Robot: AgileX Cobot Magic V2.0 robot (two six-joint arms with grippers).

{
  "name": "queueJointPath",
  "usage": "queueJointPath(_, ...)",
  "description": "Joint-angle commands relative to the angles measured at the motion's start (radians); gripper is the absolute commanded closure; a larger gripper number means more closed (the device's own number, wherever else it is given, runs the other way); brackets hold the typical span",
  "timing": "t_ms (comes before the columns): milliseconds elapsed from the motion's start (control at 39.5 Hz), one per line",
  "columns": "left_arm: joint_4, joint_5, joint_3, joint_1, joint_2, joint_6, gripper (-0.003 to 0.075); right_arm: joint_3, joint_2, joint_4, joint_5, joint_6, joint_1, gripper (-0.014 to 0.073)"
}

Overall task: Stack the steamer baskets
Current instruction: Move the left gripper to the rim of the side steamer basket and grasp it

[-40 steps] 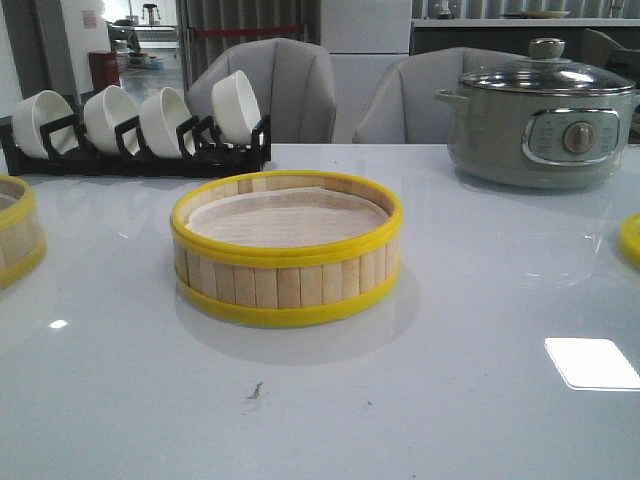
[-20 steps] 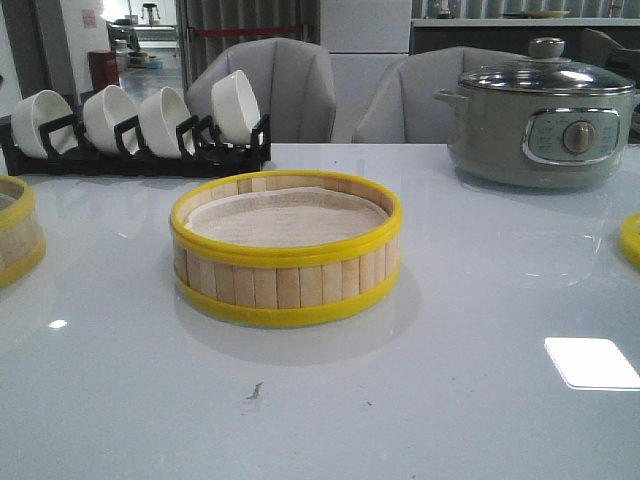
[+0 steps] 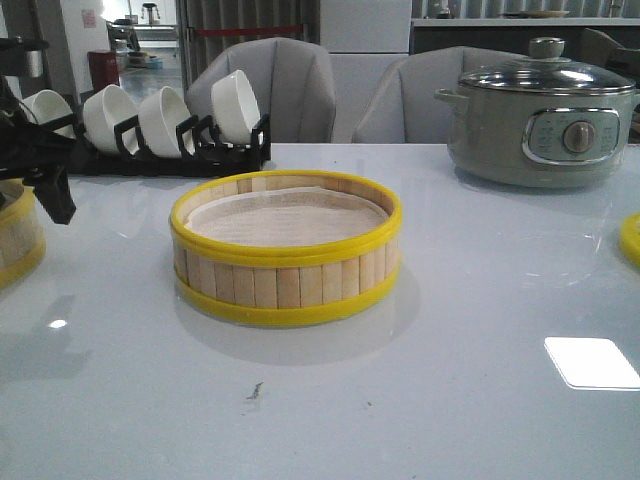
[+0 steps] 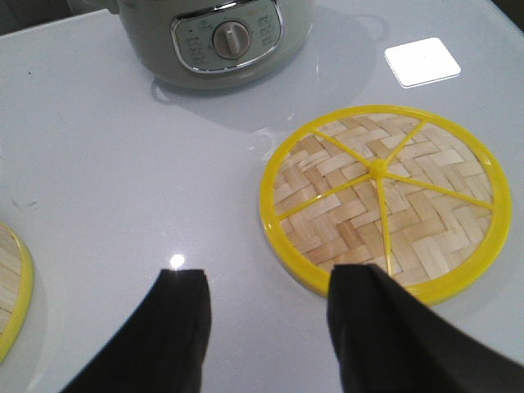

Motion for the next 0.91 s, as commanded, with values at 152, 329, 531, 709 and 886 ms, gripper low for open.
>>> queueJointPath(152,0.002,-0.048,-0.059,-0.003,0.012,-0.01,0.0225,-0.037,-0.006,0.004,-0.103,-0.012,-0.001,0.0154)
queueJointPath(329,0.002,-0.051,-0.061,-0.003,0.016,-0.01,0.0378,-0.037,-0.006,0.004,-0.106,-0.012,-0.001,0.0154)
queueJointPath(531,0.002,-0.052,-0.061,-0.003,0.016,-0.01,0.0617,-0.037,-0.006,0.004,-0.106,-0.012,-0.001,0.0154)
queueJointPath(709,0.0,-0.005,-0.1,-0.009,0.011,-0.01,0.0634,-0.037,-0.006,0.004,-0.105,-0.012,-0.001,0.0154)
queueJointPath(886,0.0,0.084,-0.211,-0.057,-0.01,-0.01,0.0634,-0.037,-0.006,0.004,-0.105,-0.012,-0.001,0.0154)
